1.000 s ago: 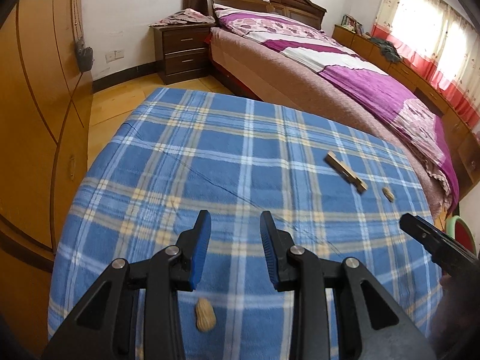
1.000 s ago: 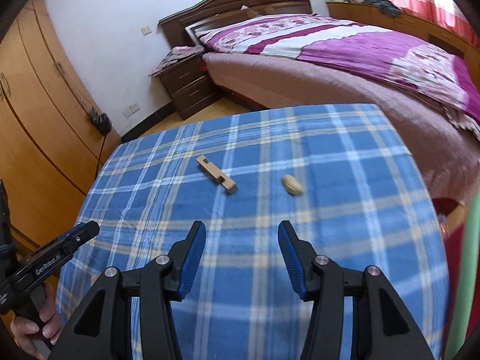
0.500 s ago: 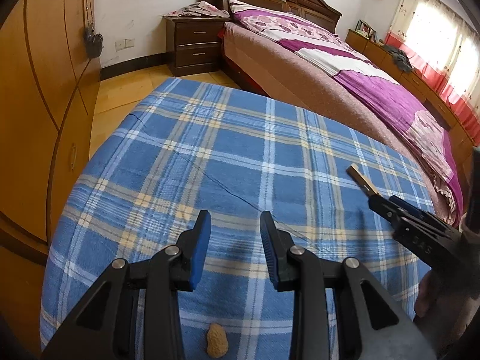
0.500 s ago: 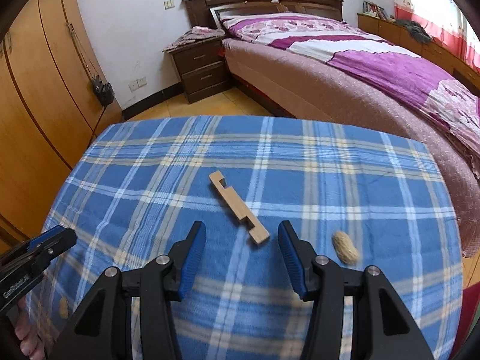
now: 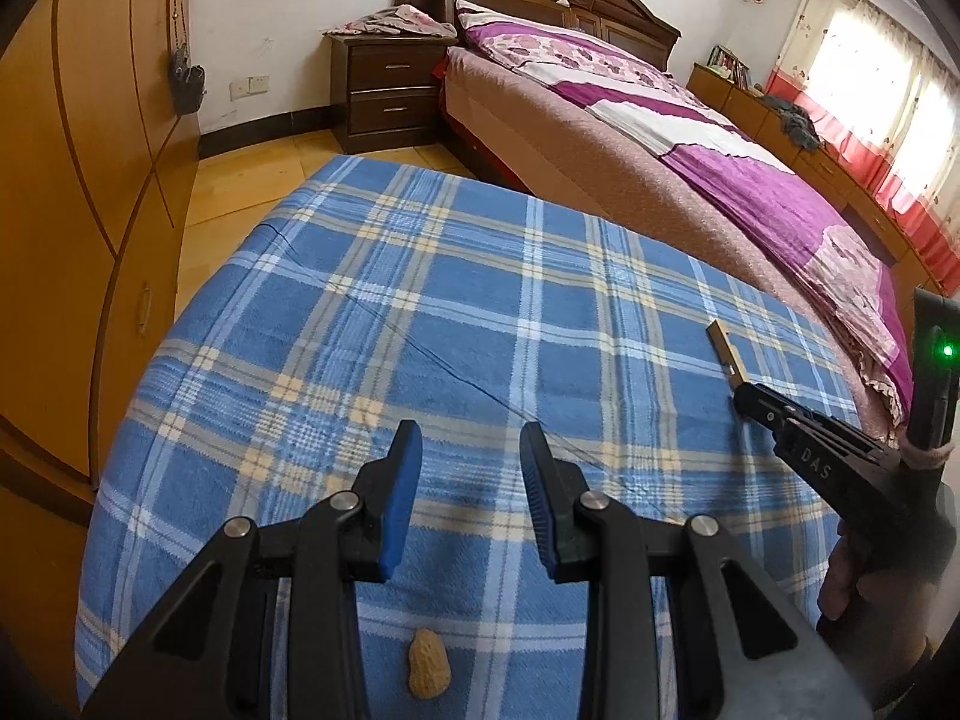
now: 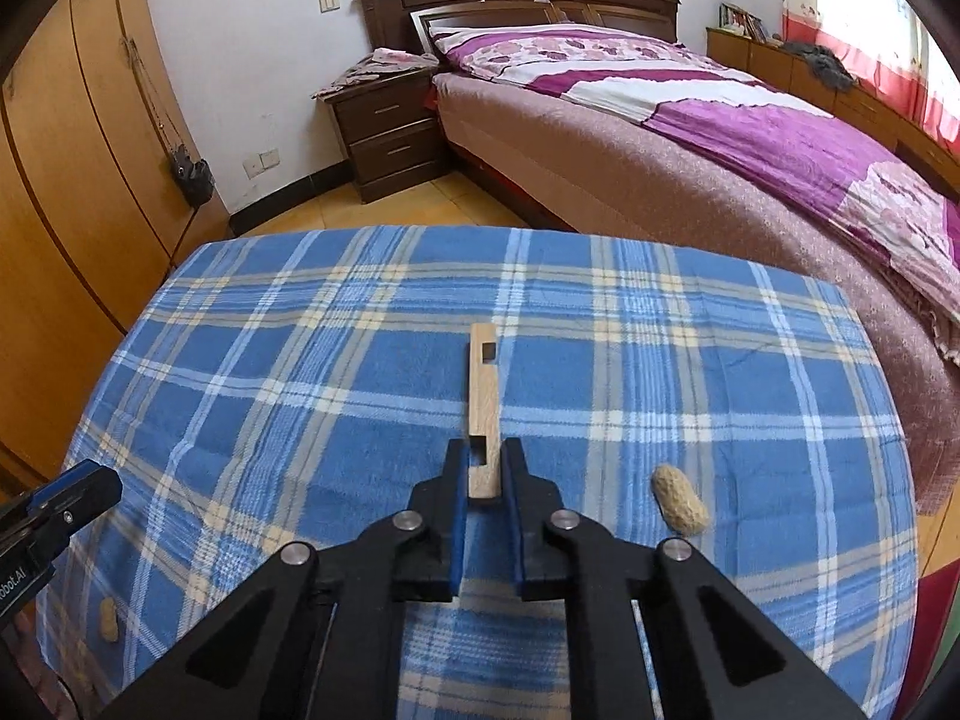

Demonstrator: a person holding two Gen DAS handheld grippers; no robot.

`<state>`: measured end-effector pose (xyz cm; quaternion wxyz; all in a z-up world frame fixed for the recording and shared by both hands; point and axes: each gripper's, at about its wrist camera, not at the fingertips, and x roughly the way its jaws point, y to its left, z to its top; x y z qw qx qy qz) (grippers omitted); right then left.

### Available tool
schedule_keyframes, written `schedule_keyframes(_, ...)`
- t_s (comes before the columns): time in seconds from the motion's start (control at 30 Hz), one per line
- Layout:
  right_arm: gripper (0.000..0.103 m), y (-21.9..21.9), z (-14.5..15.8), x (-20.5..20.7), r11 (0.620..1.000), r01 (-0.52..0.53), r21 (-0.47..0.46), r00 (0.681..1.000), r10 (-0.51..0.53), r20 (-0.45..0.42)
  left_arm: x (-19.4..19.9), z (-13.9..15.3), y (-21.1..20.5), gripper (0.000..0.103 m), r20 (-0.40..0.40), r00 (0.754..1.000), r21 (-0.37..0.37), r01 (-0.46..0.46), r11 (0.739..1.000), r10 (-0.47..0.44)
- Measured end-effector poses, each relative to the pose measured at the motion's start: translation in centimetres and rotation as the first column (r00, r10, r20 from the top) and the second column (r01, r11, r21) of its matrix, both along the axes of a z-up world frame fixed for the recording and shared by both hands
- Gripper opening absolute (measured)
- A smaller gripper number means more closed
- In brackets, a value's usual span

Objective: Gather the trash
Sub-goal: 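Grasp the wooden stick piece with the right tool, then carry the wooden piece over the red bucket and open the right tool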

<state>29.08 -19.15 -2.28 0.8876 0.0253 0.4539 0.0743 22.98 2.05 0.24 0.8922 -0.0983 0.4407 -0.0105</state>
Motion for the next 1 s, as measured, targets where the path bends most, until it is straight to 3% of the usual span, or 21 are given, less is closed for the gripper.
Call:
schedule_keyframes(0.4,0.013,-2.5,1.9,-4.7,0.99,0.041,0.133,0.999,-0.041,-0.003,-1.5,0.9,-0.6,0.034,0.01,1.0,-0.016,0.012,1.0,-0.011)
schedule_keyframes(1.0,0.013,-6.0,6.8,-14.4,0.969,0.102,0.225,0.989,-0.124,0.085,-5.6,3.2,-2.9,0.034,0.044,0.996,-0.044,0.076,0.996,-0.074)
